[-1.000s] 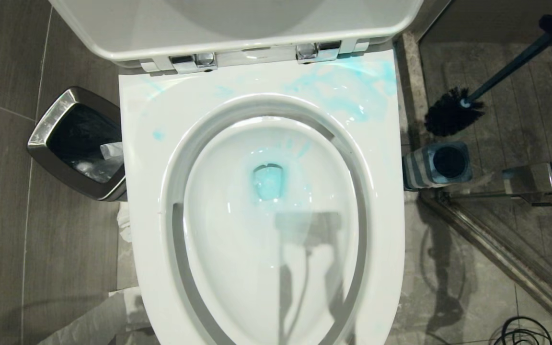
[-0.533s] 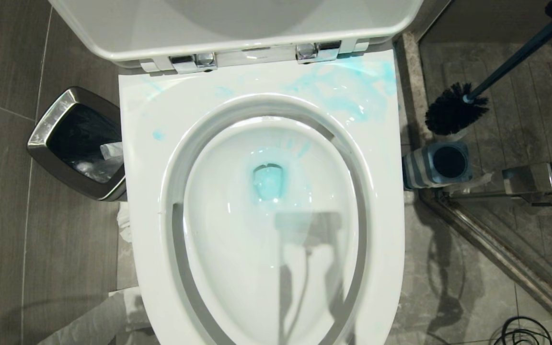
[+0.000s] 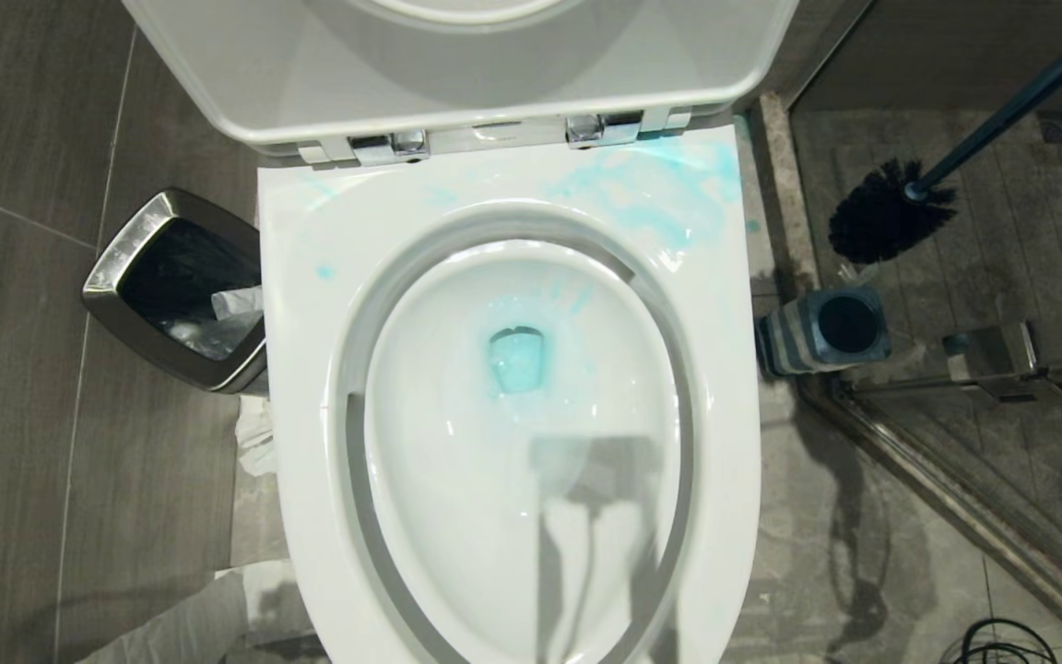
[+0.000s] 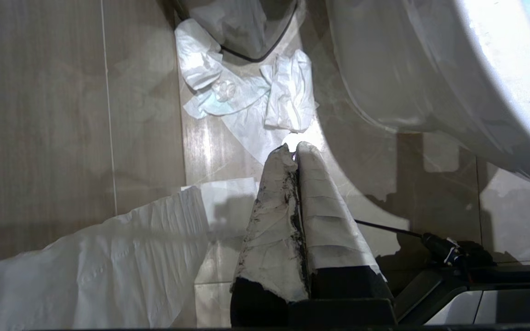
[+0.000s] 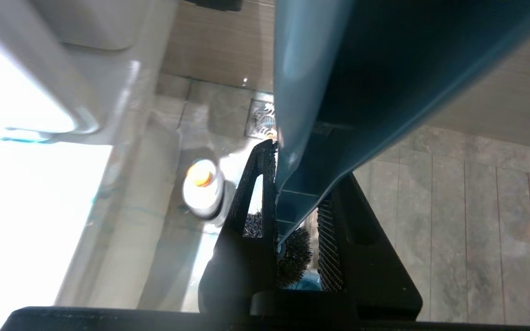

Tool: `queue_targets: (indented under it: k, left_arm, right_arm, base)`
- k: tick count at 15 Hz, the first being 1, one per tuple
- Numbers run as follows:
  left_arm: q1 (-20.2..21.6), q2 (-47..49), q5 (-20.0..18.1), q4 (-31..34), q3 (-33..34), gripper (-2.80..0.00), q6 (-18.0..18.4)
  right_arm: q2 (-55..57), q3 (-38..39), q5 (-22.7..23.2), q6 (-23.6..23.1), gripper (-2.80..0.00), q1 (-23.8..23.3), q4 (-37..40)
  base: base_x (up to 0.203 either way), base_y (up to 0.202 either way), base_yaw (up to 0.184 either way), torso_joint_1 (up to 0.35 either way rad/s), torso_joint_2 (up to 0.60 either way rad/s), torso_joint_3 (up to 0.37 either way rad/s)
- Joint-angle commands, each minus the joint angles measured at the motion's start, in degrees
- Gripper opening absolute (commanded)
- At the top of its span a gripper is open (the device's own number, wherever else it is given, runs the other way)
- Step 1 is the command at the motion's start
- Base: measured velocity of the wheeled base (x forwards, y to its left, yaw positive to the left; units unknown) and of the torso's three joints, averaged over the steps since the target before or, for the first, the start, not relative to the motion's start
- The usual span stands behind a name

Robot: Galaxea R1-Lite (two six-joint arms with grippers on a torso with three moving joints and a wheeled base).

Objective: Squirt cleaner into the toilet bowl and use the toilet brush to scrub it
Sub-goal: Scrub the toilet bowl

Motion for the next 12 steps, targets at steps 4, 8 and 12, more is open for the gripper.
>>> queue_targets:
  k: [4, 8, 12]
  left_arm:
    - [0.0, 0.0, -0.1, 0.0, 0.0, -2.80, 0.0]
    - [0.0, 0.0, -0.1, 0.0, 0.0, -2.80, 0.0]
    - [0.0, 0.0, -0.1, 0.0, 0.0, -2.80, 0.0]
  right_arm:
    - [-0.4, -6.3, -4.3, 0.2, -2.80, 9.5, 5.9]
    - [0.1, -10.7, -13.4, 0.1, -2.80, 21.8, 10.4]
    - [1.4, -11.0, -15.2, 0.1, -2.80, 25.9, 10.7]
  base:
    - [0.000, 0.000, 0.000, 0.003, 0.00, 0.203]
    - [0.000, 0.000, 0.000, 0.000, 0.00, 0.198]
    - [0.000, 0.000, 0.000, 0.003, 0.00, 0.206]
